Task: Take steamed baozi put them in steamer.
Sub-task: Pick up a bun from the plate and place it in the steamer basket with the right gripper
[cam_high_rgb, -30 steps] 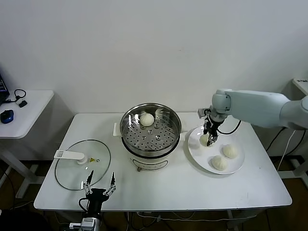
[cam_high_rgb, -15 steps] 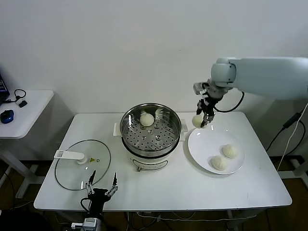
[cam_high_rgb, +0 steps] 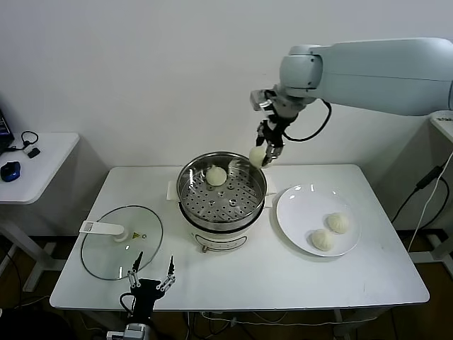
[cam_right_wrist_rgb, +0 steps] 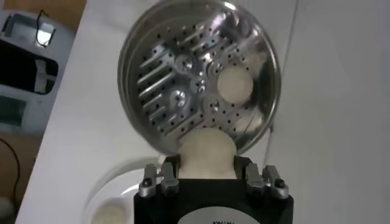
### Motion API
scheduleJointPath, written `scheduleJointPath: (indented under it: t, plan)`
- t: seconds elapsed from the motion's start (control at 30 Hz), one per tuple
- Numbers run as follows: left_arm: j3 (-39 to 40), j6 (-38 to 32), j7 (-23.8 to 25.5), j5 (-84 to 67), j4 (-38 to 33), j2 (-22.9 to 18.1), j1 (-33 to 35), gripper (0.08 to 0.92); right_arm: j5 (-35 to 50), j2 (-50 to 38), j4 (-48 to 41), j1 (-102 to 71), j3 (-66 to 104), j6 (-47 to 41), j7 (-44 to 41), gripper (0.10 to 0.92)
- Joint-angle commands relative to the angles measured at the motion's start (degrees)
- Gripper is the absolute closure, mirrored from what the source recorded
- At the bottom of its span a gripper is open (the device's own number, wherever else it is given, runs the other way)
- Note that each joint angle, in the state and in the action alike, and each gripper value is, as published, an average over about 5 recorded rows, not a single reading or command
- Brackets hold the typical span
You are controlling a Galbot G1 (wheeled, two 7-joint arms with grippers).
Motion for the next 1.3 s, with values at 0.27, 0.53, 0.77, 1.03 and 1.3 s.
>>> scheduleJointPath:
  t: [0.27,0.53,0.77,1.03,1.3]
  plan:
    - [0.08,-0.42,0.08,0.53,-0.54,-1.26,0.8,0.177,2.18,11.84,-7.44,-11.97,8.32,-5.72,5.92,0.431]
    - [-0.02,-0.4,0.18,0.66,-0.86,-1.64,0.93,0.177,-1.54,16.34,-14.33,-17.36,10.38,-6.25,6.25,0.431]
    - [-0.03,-0.31,0.33,0.67,-0.66,-1.63,0.71,0.177,-2.62,18.38,-16.39,-19.82,10.46,-6.34,6.16,0.431]
    - [-0.13,-0.31,0.38,0.45,0.04,-1.4,0.23,0.177,-3.86,19.73,-18.16,-22.6,10.41,-6.29,6.02,0.431]
    - [-0.16,-0.15,0.39,0.27,0.56,-1.28,-0.33,0.177,-4.24,20.25,-19.34,-23.43,9.6,-5.96,5.7,0.431]
